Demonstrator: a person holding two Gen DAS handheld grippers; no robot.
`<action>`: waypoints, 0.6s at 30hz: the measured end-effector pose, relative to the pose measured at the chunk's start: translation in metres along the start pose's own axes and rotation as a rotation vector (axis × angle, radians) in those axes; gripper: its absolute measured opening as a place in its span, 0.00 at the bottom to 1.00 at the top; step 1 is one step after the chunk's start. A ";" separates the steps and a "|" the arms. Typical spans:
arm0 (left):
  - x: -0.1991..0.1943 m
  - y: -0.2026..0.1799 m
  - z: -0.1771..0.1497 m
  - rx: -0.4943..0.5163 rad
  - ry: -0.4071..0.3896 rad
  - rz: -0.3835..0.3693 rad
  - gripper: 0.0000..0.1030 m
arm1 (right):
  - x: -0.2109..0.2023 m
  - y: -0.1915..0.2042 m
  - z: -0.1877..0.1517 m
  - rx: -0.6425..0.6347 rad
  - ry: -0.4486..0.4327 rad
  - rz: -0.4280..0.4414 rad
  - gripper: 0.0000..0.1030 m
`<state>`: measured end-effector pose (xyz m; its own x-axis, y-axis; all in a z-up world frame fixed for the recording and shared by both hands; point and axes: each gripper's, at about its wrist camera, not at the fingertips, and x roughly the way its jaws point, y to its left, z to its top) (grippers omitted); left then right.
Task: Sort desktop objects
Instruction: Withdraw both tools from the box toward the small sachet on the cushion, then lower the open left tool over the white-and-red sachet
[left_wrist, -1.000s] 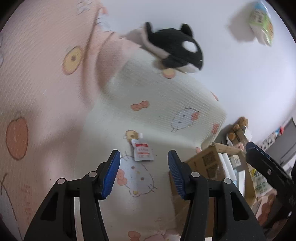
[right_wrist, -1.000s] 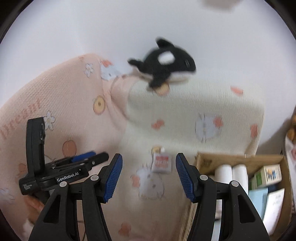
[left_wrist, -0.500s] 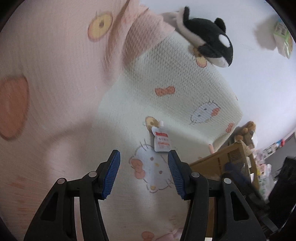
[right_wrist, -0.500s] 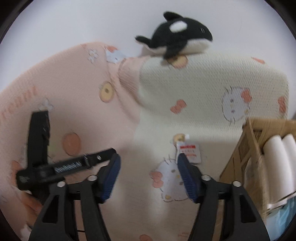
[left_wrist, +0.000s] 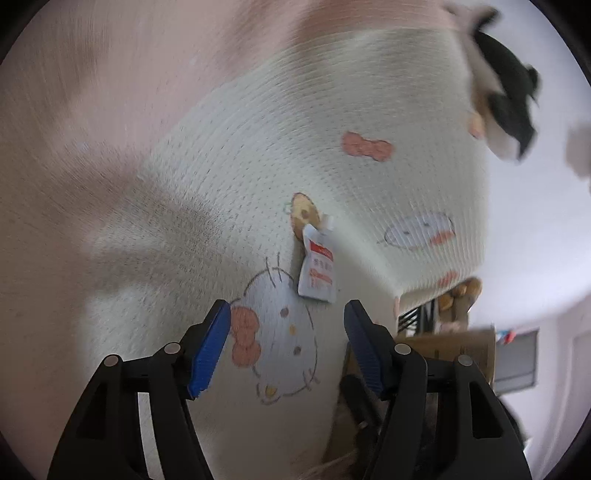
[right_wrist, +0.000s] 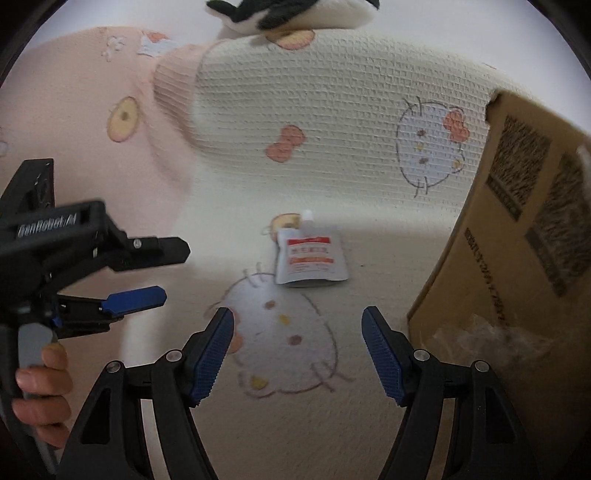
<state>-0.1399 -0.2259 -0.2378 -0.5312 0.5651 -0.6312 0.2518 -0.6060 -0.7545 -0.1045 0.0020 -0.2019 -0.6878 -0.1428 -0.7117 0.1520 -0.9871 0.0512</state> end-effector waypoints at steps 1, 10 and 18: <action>0.007 0.002 0.004 -0.018 0.010 -0.003 0.66 | 0.005 0.000 0.000 -0.002 0.007 0.004 0.67; 0.056 -0.017 0.026 0.133 0.109 0.058 0.66 | 0.054 -0.018 -0.003 0.115 0.135 -0.001 0.67; 0.081 -0.023 0.042 0.141 0.153 -0.029 0.66 | 0.064 -0.016 0.009 0.118 0.123 -0.016 0.67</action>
<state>-0.2230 -0.1900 -0.2642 -0.4045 0.6556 -0.6376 0.1163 -0.6546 -0.7469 -0.1568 0.0083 -0.2419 -0.5966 -0.1244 -0.7928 0.0525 -0.9918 0.1161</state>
